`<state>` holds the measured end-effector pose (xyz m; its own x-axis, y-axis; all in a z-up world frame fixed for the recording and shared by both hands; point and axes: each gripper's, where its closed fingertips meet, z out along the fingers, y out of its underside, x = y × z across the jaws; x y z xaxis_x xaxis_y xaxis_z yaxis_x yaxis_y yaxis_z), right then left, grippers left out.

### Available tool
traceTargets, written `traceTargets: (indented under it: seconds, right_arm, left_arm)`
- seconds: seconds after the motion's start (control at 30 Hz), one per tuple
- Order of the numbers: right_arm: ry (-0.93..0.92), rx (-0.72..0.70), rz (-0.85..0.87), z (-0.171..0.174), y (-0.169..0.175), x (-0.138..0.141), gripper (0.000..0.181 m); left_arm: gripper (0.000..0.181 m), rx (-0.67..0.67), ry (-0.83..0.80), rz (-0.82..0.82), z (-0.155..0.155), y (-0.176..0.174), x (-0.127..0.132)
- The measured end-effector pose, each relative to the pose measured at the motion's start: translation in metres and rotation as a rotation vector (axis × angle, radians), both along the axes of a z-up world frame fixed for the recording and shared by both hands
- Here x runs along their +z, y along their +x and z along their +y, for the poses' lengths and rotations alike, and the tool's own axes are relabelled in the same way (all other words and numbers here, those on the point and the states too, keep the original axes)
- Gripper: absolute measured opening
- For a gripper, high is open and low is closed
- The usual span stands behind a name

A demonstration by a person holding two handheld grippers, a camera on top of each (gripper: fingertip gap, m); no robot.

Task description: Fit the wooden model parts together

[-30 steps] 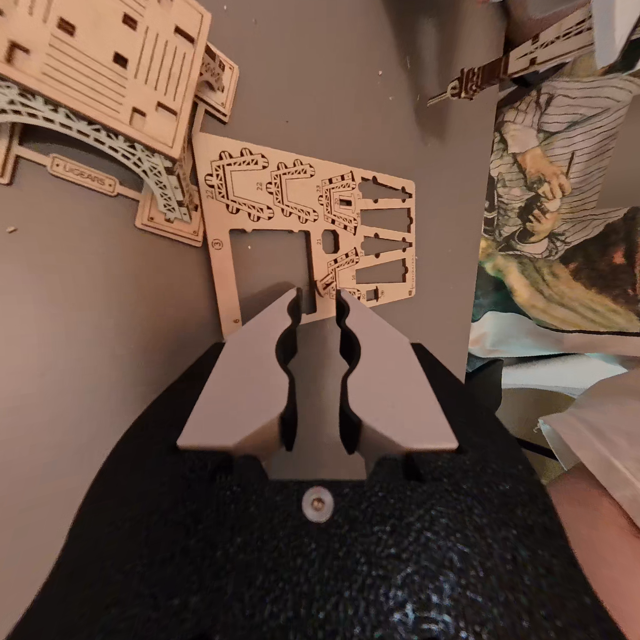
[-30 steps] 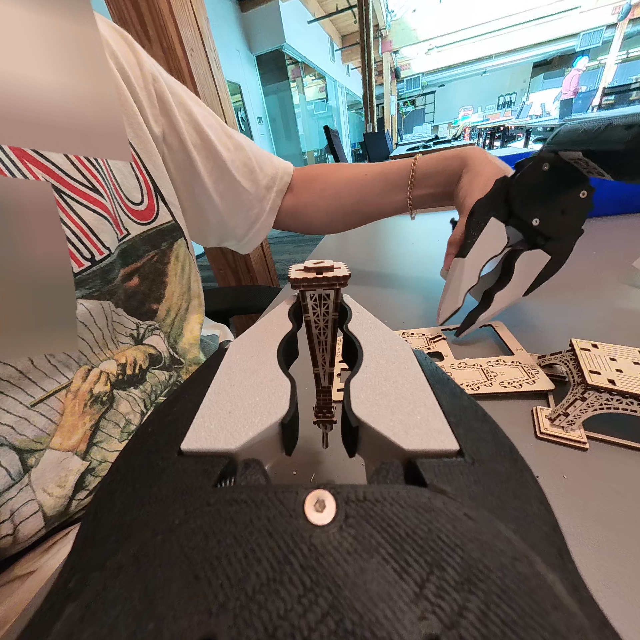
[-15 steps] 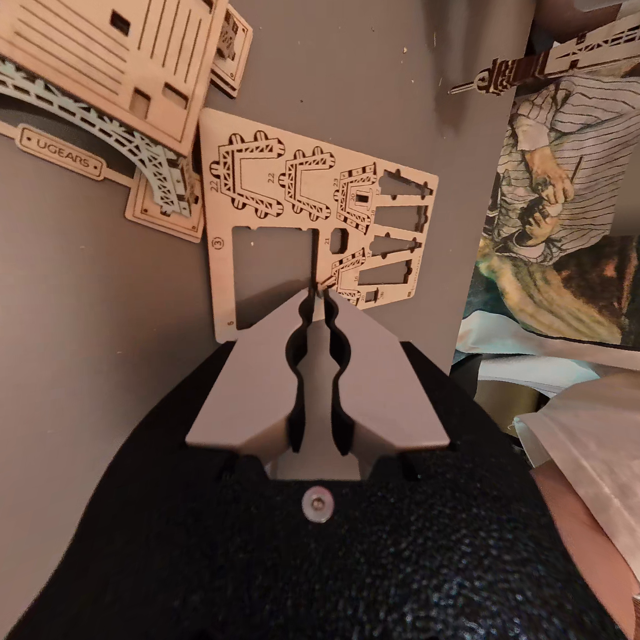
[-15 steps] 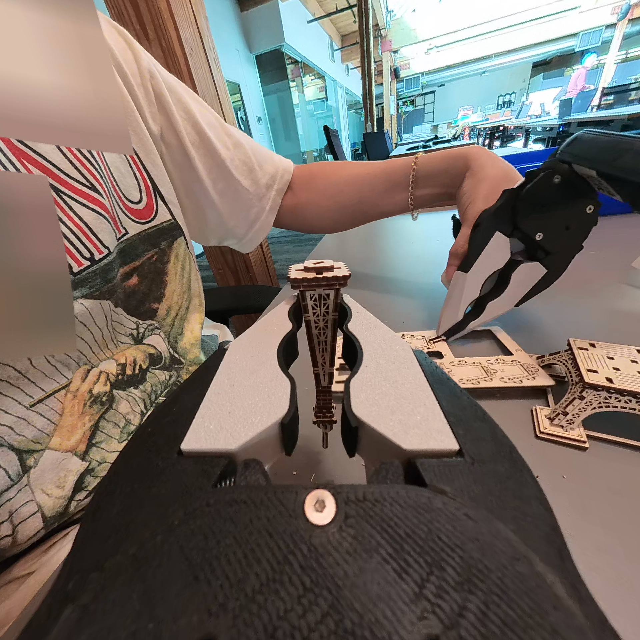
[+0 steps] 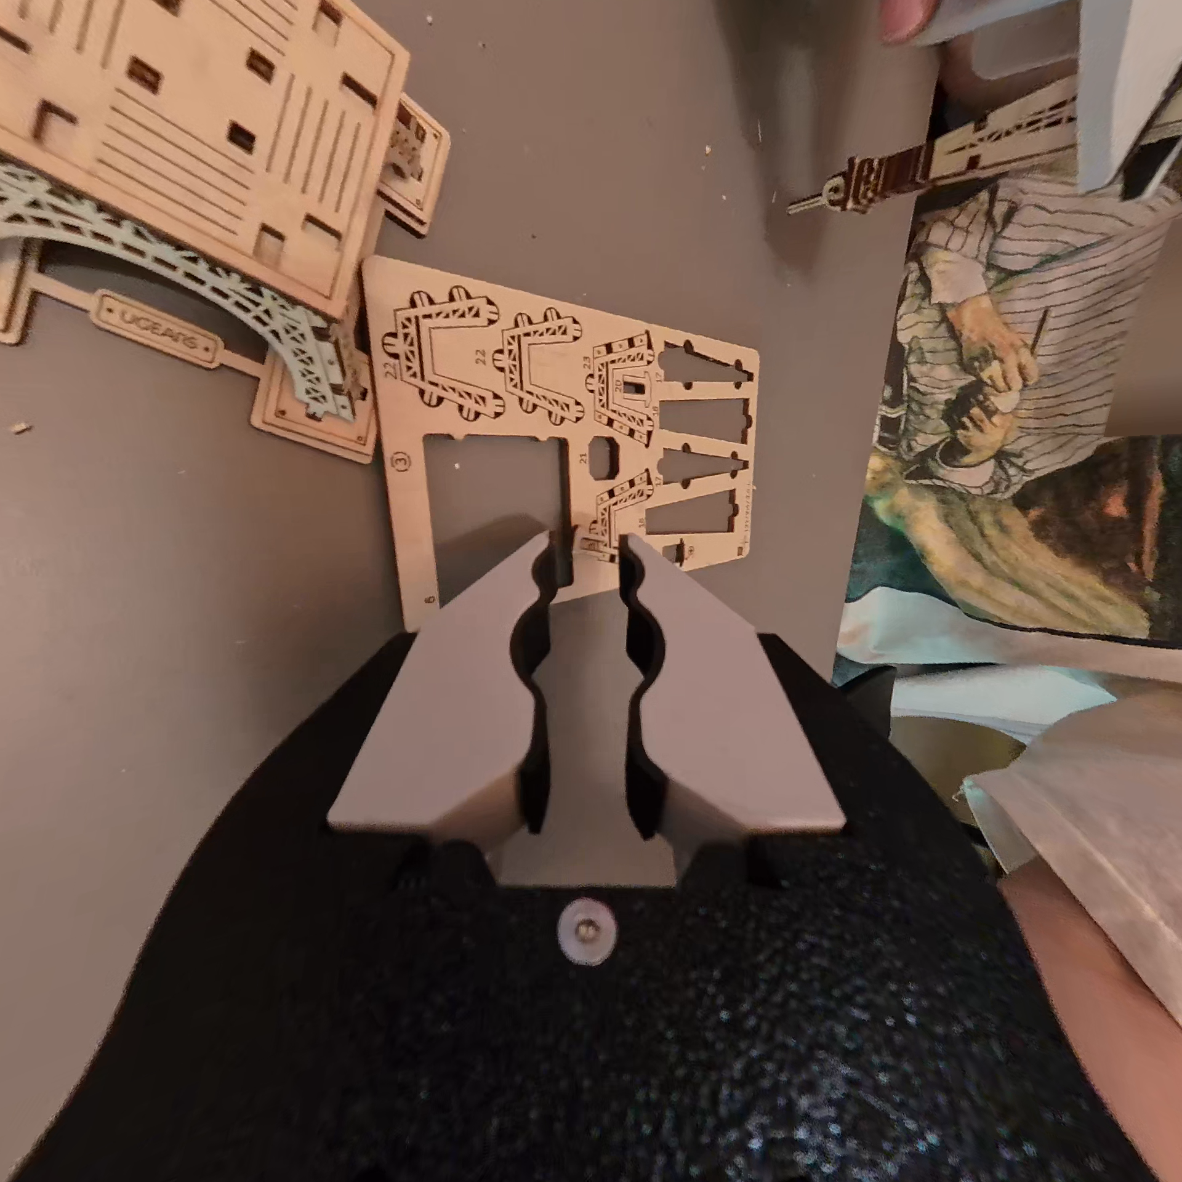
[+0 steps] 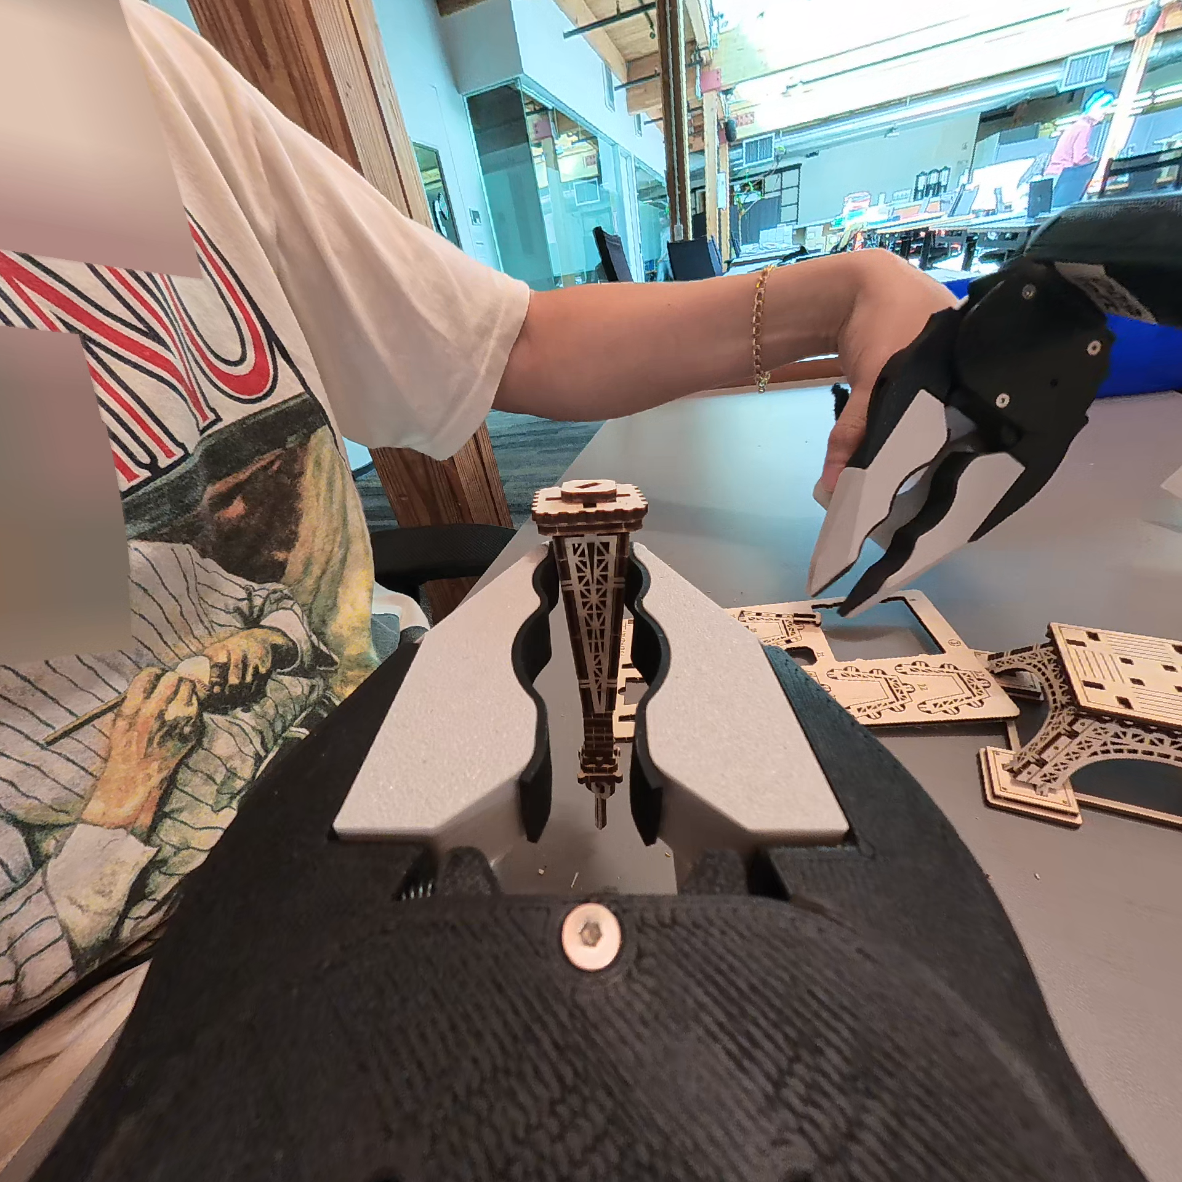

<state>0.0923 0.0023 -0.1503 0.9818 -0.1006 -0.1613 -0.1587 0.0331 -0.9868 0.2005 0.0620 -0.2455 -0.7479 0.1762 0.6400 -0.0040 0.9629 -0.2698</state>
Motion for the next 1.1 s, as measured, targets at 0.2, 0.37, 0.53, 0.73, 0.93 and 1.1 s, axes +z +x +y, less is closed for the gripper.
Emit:
traceTargets:
  seconds: [0.2, 0.37, 0.53, 0.73, 0.93, 1.1]
  right_arm:
    - [-0.003, 0.005, 0.0, 0.001, -0.001, -0.001, 0.017]
    - [0.0, 0.001, -0.001, 0.0, 0.0, 0.0, 0.017]
    - [-0.002, 0.003, -0.001, 0.0, -0.001, 0.0, 0.017]
    - [-0.002, 0.003, -0.001, 0.0, -0.001, 0.0, 0.017]
    - [-0.001, -0.003, 0.003, 0.0, 0.001, 0.0, 0.017]
    - [-0.002, 0.008, 0.009, 0.003, -0.001, 0.0, 0.017]
  left_arm:
    - [0.01, -0.056, 0.07, -0.036, 0.002, -0.003, -0.012]
    - [0.005, -0.091, 0.069, -0.047, 0.002, -0.004, -0.011]
    - [0.002, -0.083, 0.031, -0.049, 0.001, -0.002, -0.006]
    - [0.002, -0.058, -0.037, -0.058, -0.001, 0.001, -0.001]
    - [0.001, -0.035, -0.273, -0.224, -0.019, 0.004, 0.033]
    - [0.001, -0.106, -0.535, -0.45, -0.042, -0.012, 0.083]
